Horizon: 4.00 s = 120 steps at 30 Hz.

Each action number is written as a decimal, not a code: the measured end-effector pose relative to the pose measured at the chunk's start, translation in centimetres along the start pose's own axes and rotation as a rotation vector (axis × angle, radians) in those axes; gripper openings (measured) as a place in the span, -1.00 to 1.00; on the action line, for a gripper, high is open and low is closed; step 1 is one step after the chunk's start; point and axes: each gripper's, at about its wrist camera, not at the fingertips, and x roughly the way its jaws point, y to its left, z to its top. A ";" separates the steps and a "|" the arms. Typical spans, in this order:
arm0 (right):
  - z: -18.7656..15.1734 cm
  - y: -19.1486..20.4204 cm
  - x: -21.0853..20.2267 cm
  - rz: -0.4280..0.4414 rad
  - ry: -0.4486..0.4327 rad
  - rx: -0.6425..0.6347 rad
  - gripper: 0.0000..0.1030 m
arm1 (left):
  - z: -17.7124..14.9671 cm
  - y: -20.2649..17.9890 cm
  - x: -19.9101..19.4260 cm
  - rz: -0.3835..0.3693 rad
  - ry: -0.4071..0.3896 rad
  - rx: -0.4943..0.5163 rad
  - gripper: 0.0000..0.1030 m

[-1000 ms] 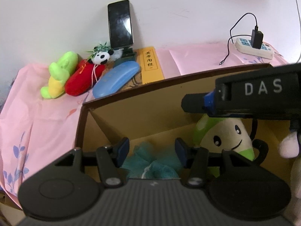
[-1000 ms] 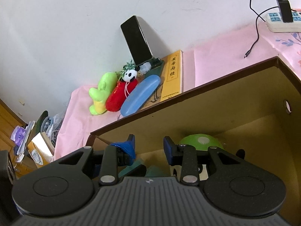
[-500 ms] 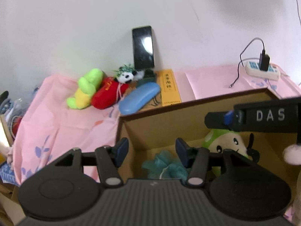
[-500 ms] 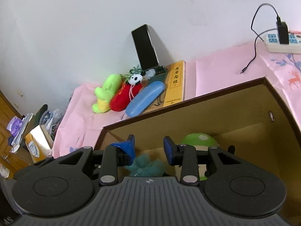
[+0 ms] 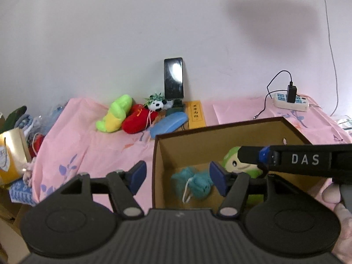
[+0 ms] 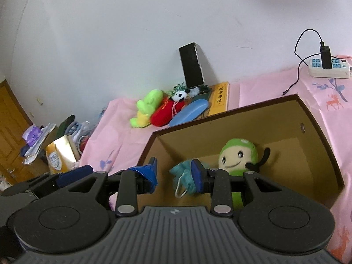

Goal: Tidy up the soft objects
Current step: 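Open the right gripper to release the teal puff inside the box, then move the right gripper out of the box toward the black fabric strap, then grasp the black fabric strap with the right gripper, then lift the black strap with the right gripper and carry it into the box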

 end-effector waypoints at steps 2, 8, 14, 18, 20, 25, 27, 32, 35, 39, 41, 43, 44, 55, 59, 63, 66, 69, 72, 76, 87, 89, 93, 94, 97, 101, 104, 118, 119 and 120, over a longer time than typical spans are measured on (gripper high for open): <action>-0.7 0.3 -0.8 0.006 0.002 -0.004 -0.66 | -0.6 -0.2 -0.9 -0.006 0.008 -0.004 0.24; -2.7 0.9 -3.1 -0.020 0.012 -0.030 -0.65 | -2.5 -1.4 -3.3 -0.015 0.004 -0.007 0.29; -4.2 -0.2 -4.8 -0.036 0.038 -0.002 -0.64 | -4.2 -2.7 -4.6 -0.043 0.020 -0.024 0.30; -5.3 -0.7 -5.7 -0.030 0.067 0.002 -0.64 | -5.5 -3.2 -5.2 -0.059 0.043 -0.033 0.30; -5.8 -0.7 -6.0 -0.023 0.084 -0.008 -0.64 | -6.2 -3.3 -5.4 -0.073 0.054 -0.031 0.30; -7.5 -0.8 -6.8 -0.014 0.118 -0.035 -0.65 | -8.0 -3.4 -5.9 -0.115 0.067 -0.016 0.30; -8.0 -1.2 -6.9 -0.012 0.136 -0.038 -0.65 | -8.7 -3.5 -6.2 -0.138 0.069 -0.011 0.30; -9.5 -2.6 -6.9 -0.010 0.194 0.000 -0.65 | -10.5 -3.9 -7.1 -0.216 0.066 0.001 0.30; -10.5 -3.5 -6.7 -0.015 0.232 0.023 -0.65 | -11.7 -4.3 -7.7 -0.260 0.066 0.027 0.30; -11.5 -4.7 -6.9 -0.025 0.266 0.053 -0.65 | -13.5 -5.1 -8.3 -0.325 0.079 0.058 0.30; -11.9 -5.3 -7.2 -0.024 0.275 0.070 -0.65 | -14.3 -5.5 -8.4 -0.349 0.093 0.061 0.30; -12.2 -5.8 -7.3 -0.028 0.282 0.092 -0.65 | -15.2 -5.8 -8.2 -0.380 0.119 0.054 0.30; -12.3 -6.1 -7.3 -0.029 0.287 0.101 -0.65 | -15.6 -5.9 -8.1 -0.392 0.132 0.050 0.30; -13.4 -6.7 -6.5 -0.024 0.332 0.121 -0.65 | -18.0 -8.4 -6.7 -0.437 0.205 0.035 0.30; -13.7 -6.9 -6.2 -0.028 0.341 0.131 -0.65 | -18.3 -8.7 -5.7 -0.445 0.214 0.014 0.30; -14.1 -7.4 -5.8 -0.038 0.352 0.155 -0.66 | -19.2 -9.1 -4.8 -0.421 0.221 0.022 0.30; -14.4 -7.8 -5.6 -0.027 0.370 0.191 -0.66 | -19.5 -8.7 -4.1 -0.426 0.229 0.001 0.30; -14.6 -8.1 -5.5 0.001 0.388 0.247 -0.66 | -19.7 -8.5 -3.9 -0.440 0.212 -0.018 0.30; -14.8 -8.1 -5.5 0.023 0.412 0.281 -0.66 | -19.7 -8.7 -3.9 -0.455 0.198 -0.015 0.30; -14.9 -8.2 -5.8 0.063 0.452 0.338 -0.66 | -19.6 -8.7 -3.7 -0.475 0.191 -0.023 0.30; -14.7 -6.6 -6.9 0.123 0.445 0.314 -0.65 | -20.4 -7.6 -4.7 -0.551 0.190 0.004 0.30; -14.3 -6.5 -7.0 0.097 0.415 0.275 -0.65 | -20.3 -7.3 -4.5 -0.552 0.192 -0.007 0.31; -14.2 -6.2 -6.0 0.028 0.386 0.166 -0.64 | -19.9 -7.1 -3.7 -0.541 0.198 -0.057 0.33; -14.3 -6.2 -5.6 0.026 0.388 0.142 -0.64 | -19.7 -7.1 -3.4 -0.540 0.198 -0.067 0.33; -14.6 -6.1 -4.5 0.002 0.377 0.097 -0.66 | -19.5 -7.6 -2.9 -0.515 0.188 -0.056 0.35; -14.8 -6.3 -4.0 0.026 0.377 0.108 -0.65 | -19.3 -8.5 -2.6 -0.493 0.168 -0.018 0.35; -14.8 -6.7 -4.2 0.066 0.392 0.159 -0.66 | -19.5 -9.0 -2.5 -0.482 0.140 0.003 0.25; -14.1 -7.3 -6.9 0.250 0.339 0.294 -0.86 | -18.6 -10.1 -5.3 -0.440 0.012 0.081 -0.38; -13.7 -7.3 -7.3 0.267 0.324 0.298 -0.87 | -18.1 -10.0 -5.9 -0.436 -0.011 0.090 -0.39; -13.3 -7.1 -7.7 0.281 0.310 0.300 -0.89 | -17.5 -10.0 -6.3 -0.433 -0.029 0.097 -0.39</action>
